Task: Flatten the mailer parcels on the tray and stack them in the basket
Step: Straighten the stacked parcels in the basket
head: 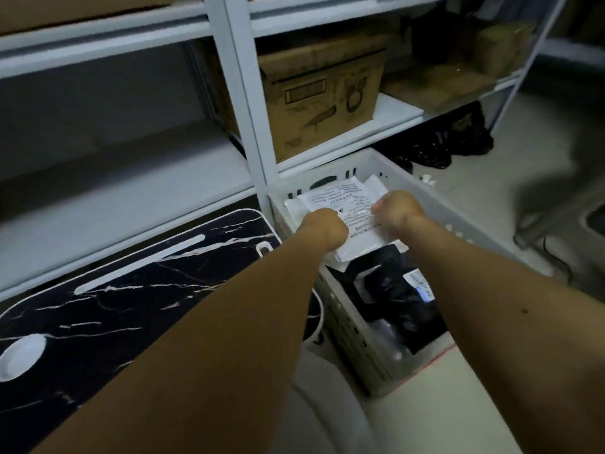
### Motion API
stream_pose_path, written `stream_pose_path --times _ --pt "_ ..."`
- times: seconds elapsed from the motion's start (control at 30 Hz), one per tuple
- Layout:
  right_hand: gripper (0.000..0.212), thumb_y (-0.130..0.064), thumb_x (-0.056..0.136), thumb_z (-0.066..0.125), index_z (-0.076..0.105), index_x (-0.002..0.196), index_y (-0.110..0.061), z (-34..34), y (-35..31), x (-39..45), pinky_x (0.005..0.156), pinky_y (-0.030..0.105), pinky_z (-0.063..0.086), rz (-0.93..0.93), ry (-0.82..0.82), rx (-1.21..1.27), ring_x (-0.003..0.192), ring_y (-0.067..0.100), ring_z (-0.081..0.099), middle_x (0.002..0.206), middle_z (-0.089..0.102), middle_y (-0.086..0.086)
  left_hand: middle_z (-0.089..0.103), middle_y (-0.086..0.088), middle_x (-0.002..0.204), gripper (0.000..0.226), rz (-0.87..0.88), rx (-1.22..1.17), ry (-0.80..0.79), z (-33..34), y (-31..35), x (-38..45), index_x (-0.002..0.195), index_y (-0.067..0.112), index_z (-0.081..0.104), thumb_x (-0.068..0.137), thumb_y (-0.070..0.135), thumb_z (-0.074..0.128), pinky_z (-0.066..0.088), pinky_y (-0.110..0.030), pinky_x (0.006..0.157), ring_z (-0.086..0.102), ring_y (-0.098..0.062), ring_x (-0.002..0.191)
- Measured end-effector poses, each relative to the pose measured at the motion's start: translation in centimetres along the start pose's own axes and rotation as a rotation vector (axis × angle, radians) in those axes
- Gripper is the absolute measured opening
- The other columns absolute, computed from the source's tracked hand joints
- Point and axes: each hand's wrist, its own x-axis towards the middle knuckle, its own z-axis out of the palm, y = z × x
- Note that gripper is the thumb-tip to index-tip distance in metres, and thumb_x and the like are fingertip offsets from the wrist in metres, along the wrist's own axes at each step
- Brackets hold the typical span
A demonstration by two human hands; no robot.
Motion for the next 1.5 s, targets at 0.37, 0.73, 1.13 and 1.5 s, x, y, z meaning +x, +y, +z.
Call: stream_pose_path --times 0.37,0.73,1.13,1.5 --pt "0.029 -0.022 0.091 0.045 0.065 0.113 -0.022 5.1 8.8 1.5 0.097 0.044 0.047 0.097 -0.068 -0.214 0.113 0.032 0.052 0.120 0.060 0.008 0.024 -0.009 0.153 0.050 0.085 0.585 -0.205 9.0 0.7 1.7 0.138 0.026 0.042 0.092 0.043 0.036 -0.008 -0.069 0.105 -0.002 -0.033 0.144" --pt "0.084 -0.073 0.087 0.037 -0.017 0.146 -0.049 11.5 9.8 0.2 0.107 0.074 0.003 -0.202 -0.287 -0.759 0.142 0.044 -0.024 0.156 -0.031 0.002 -0.004 -0.011 0.160 0.069 0.141 0.616 -0.125 10.4 -0.5 3.2 0.152 0.027 0.008 0.092 0.056 0.027 -0.008 -0.068 0.107 -0.018 -0.034 0.144" --pt "0.093 -0.070 0.088 0.042 -0.020 0.149 -0.036 15.7 11.5 1.5 0.106 0.075 0.005 -0.108 -0.364 -0.777 0.141 0.043 -0.025 0.153 -0.037 0.003 0.009 -0.006 0.160 0.069 0.190 0.736 -0.114 11.7 -0.3 5.3 0.148 0.030 0.024 0.089 0.066 0.023 -0.012 -0.070 0.104 -0.014 -0.032 0.145" --pt "0.093 -0.055 0.089 0.055 -0.008 0.153 -0.033 15.9 10.4 2.9 0.109 0.072 0.012 -0.046 -0.447 -0.802 0.144 0.042 -0.018 0.158 -0.026 0.002 0.019 -0.010 0.157 0.058 0.276 0.520 -0.137 10.6 -0.8 5.1 0.149 0.027 0.024 0.096 0.052 0.018 -0.006 -0.060 0.113 -0.009 -0.030 0.147"
